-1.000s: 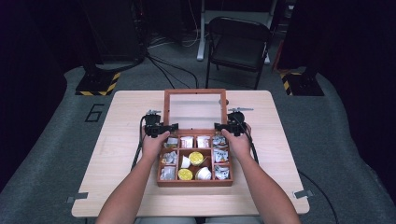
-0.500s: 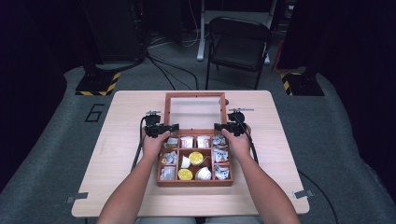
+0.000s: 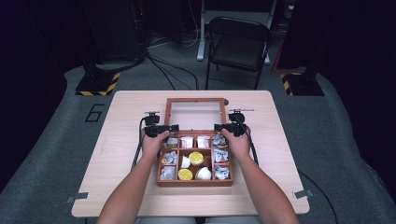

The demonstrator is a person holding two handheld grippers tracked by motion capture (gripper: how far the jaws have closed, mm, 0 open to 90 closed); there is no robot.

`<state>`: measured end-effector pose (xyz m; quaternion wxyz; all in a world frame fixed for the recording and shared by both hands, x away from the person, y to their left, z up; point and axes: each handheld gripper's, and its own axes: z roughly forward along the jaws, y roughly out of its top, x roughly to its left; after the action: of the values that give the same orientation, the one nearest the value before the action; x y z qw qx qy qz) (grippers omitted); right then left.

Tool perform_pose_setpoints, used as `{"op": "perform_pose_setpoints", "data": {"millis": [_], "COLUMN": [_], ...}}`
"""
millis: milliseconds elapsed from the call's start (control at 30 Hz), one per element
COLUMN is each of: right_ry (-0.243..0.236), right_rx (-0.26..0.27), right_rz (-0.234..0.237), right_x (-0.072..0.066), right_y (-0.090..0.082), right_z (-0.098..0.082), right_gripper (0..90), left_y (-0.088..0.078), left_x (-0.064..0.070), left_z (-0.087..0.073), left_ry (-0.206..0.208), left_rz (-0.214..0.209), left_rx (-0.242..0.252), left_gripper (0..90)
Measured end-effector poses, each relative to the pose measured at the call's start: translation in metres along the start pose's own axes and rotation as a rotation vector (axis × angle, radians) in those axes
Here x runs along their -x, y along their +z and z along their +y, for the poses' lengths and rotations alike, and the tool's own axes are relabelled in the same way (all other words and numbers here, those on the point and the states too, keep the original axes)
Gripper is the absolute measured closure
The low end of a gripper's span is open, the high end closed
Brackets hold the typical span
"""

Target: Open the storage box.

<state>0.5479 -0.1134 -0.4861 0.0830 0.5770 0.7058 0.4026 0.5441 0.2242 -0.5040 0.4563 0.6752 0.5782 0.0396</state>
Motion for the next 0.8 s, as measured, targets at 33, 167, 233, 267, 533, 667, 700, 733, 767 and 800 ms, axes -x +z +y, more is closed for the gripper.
{"op": "perform_pose_setpoints", "data": {"millis": [33, 167, 233, 267, 533, 667, 700, 733, 767, 800], "right_ry": [0.000, 0.010, 0.012, 0.010, 0.031, 0.025, 0.027, 0.026, 0.027, 0.030], "right_rx": [-0.001, -0.004, -0.004, -0.003, -0.016, -0.013, -0.014, -0.012, -0.013, -0.014], "right_rz": [0.001, 0.005, 0.007, 0.007, 0.009, 0.012, 0.011, 0.012, 0.012, 0.013], "right_x": [0.0007, 0.0009, 0.0013, 0.0017, 0.0016, 0.0029, 0.0028, 0.0030, 0.0031, 0.0032], "right_y": [0.0003, 0.0005, 0.0006, 0.0007, 0.0008, 0.0015, 0.0015, 0.0017, 0.0017, 0.0018], "right_z": [-0.0001, -0.0001, -0.0001, 0.0000, -0.0003, -0.0001, -0.0001, -0.0001, -0.0001, -0.0001], "right_gripper": [35.2, 35.2, 35.2, 35.2, 35.3, 35.3, 35.2, 35.2, 35.2, 35.3], "left_y": [0.0001, 0.0005, 0.0006, 0.0006, 0.0015, 0.0016, 0.0016, 0.0017, 0.0017, 0.0018], "left_x": [-0.0002, -0.0009, -0.0008, -0.0008, -0.0009, -0.0014, -0.0017, -0.0020, -0.0023, -0.0024], "left_z": [0.0001, 0.0002, 0.0001, 0.0001, -0.0001, 0.0000, 0.0001, 0.0001, 0.0002, 0.0001], "left_ry": [-0.002, -0.006, -0.015, -0.017, -0.029, -0.029, -0.029, -0.027, -0.026, -0.027], "left_rz": [-0.001, -0.003, -0.004, -0.004, -0.006, -0.008, -0.009, -0.010, -0.010, -0.010], "left_rx": [-0.002, -0.005, -0.007, -0.008, -0.004, -0.007, -0.009, -0.009, -0.011, -0.011], "left_gripper": [29.4, 29.3, 29.3, 29.2, 29.2, 29.2, 29.2, 29.2, 29.2, 29.2]}}
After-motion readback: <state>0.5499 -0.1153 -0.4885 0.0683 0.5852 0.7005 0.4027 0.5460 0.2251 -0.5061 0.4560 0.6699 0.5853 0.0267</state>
